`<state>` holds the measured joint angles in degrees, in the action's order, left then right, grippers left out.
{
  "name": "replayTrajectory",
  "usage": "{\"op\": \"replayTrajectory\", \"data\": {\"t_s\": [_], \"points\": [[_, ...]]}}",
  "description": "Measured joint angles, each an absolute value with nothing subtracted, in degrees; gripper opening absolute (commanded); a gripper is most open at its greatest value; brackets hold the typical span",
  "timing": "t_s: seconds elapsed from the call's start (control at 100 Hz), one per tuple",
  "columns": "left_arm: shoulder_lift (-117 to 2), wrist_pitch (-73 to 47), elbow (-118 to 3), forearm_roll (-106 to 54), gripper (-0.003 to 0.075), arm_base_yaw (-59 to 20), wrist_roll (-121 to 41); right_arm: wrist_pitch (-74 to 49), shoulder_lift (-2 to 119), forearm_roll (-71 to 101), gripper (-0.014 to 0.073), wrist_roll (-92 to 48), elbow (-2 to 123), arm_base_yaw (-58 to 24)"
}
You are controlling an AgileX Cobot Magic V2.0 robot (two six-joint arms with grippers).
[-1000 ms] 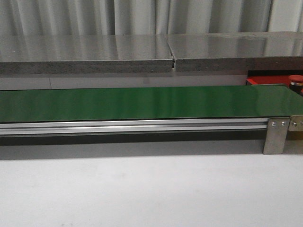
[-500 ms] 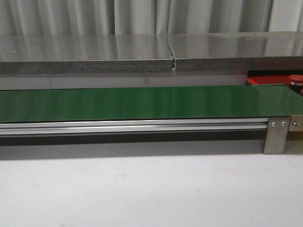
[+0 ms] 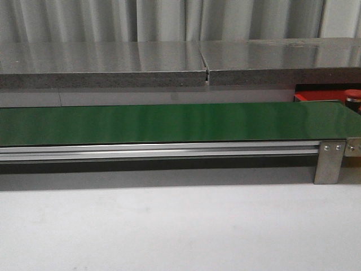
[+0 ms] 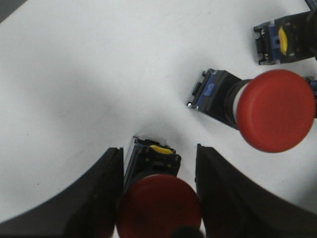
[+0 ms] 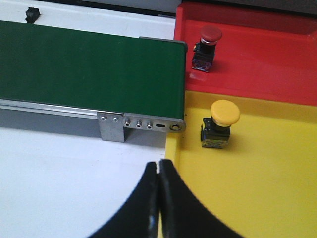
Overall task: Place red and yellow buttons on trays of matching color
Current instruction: 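Move the left gripper to the pile and grasp another red button, then carry the red button onto the belt start and open the left gripper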
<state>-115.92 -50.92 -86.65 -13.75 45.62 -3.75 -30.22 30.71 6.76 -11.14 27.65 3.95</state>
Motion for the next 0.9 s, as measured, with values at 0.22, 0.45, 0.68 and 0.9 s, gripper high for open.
{"op": "replayTrajectory", "data": {"t_s": [0.22,0.45,0.68,0.9], "points": [[-114.33,-52.06,-86.65,-13.75,0.0222,45.62,-5.48,-30.22,30.71,6.76,-0.0068,-11.14,27.65,3.95],[-108.97,-53.86,-86.65,-13.81,0.0222,44.52,-7.32,-30.22,30.71,6.76,-0.0068,-11.14,27.65,3.95],[-104.54,-54.49,-86.65,-13.94,0.0222,40.37,-8.56,-30.22,30.71,6.76,-0.0068,-11.14,27.65,3.95],[-103.22,-55.08,-86.65,-13.94,0.0222,34.13,-8.99,-30.22,30.71,6.76,-0.0068,-11.14,27.65,3.95]]}}
